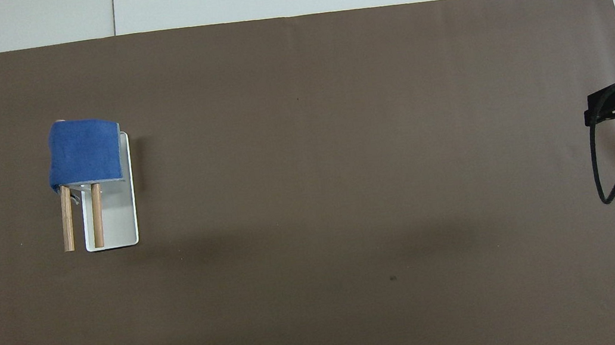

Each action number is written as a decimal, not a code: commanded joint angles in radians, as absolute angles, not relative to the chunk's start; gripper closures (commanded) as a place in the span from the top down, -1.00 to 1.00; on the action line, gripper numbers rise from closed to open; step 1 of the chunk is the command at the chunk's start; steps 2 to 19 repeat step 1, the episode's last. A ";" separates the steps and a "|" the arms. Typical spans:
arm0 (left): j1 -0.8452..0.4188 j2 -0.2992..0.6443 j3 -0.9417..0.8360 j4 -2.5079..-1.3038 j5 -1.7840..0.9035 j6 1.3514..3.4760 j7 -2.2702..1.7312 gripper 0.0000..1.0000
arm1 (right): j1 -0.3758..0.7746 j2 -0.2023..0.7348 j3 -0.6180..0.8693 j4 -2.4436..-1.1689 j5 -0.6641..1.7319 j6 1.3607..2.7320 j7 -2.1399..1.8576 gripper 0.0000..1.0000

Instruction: Right arm passes towel to left arm to hang

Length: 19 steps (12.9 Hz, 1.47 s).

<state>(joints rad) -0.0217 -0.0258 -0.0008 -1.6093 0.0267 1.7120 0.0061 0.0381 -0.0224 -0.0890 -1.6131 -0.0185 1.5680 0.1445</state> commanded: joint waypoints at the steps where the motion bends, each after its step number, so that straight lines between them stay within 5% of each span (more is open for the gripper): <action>1: -0.028 -0.054 0.003 -1.643 0.043 1.727 0.054 1.00 | 0.034 -0.049 -0.083 -1.641 -0.015 1.568 0.129 1.00; 19: -0.028 -0.054 0.003 -1.643 0.043 1.727 0.054 1.00 | 0.034 -0.049 -0.083 -1.641 -0.015 1.568 0.129 1.00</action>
